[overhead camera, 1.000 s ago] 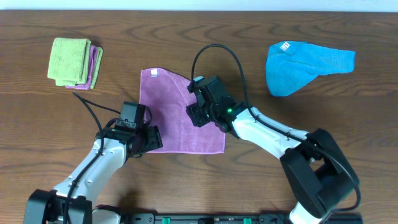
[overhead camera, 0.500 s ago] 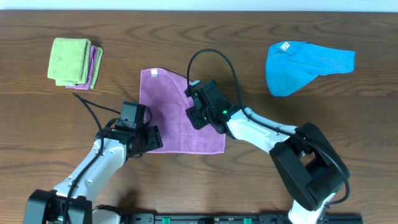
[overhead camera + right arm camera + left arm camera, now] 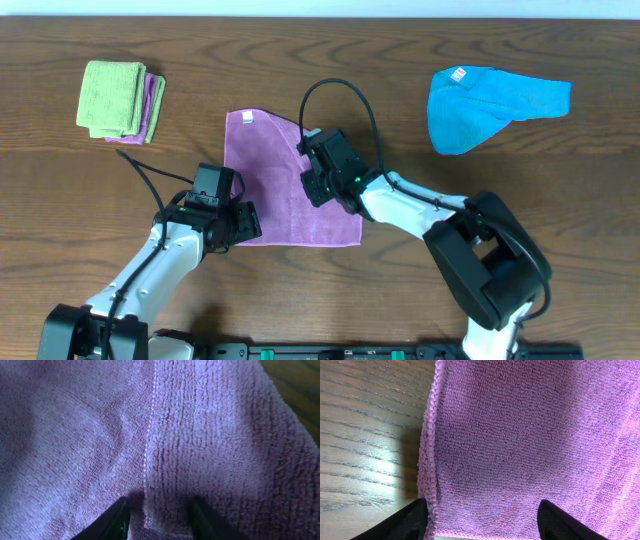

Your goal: Fold the cloth

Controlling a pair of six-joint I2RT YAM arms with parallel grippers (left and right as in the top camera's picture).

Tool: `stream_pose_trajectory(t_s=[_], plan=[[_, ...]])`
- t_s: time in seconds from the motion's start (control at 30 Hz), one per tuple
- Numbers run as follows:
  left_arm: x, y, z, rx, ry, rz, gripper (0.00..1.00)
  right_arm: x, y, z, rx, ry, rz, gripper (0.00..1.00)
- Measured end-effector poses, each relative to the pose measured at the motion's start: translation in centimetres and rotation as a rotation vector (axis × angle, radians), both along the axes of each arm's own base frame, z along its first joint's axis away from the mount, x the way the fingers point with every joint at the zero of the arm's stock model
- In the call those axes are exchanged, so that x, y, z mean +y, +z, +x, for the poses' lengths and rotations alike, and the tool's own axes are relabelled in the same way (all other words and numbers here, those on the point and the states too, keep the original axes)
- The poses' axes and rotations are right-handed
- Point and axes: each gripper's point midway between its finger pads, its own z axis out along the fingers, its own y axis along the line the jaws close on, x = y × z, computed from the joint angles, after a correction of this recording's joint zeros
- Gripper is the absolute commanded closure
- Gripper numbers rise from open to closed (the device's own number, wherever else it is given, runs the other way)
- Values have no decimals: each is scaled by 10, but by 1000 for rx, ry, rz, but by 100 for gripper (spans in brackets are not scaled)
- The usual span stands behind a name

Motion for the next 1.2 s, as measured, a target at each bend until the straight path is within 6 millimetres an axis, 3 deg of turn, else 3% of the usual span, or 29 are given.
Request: stream_pose_trajectory(t_s=[0.2,0.23,0.27,0.3,0.33,0.7,0.87,1.03,1.2], plan=[[1,0,0,-1,2,7,29,7,12,11,-2,-25,8,94],[1,0,0,-1,2,7,29,8,15,13,-6,-28,11,94],[1,0,0,-1,2,8,29,8,16,14,-9,-28,13,86],[1,0,0,-1,2,8,29,9,16,14,-8,-28,13,71],[2,0,0,-1,3,10,29,8,16,13,-2,-30,10,69],[2,0,0,0,3,10,29,-2,7,5,35,-34,-39,70],[2,0,0,0,3,10,29,-3,5,5,32,-29,-51,72],[2,0,0,0,3,11,29,-5,-3,5,40,-29,-69,99],[2,0,0,1,3,11,32,-5,-2,5,39,-27,-68,99]])
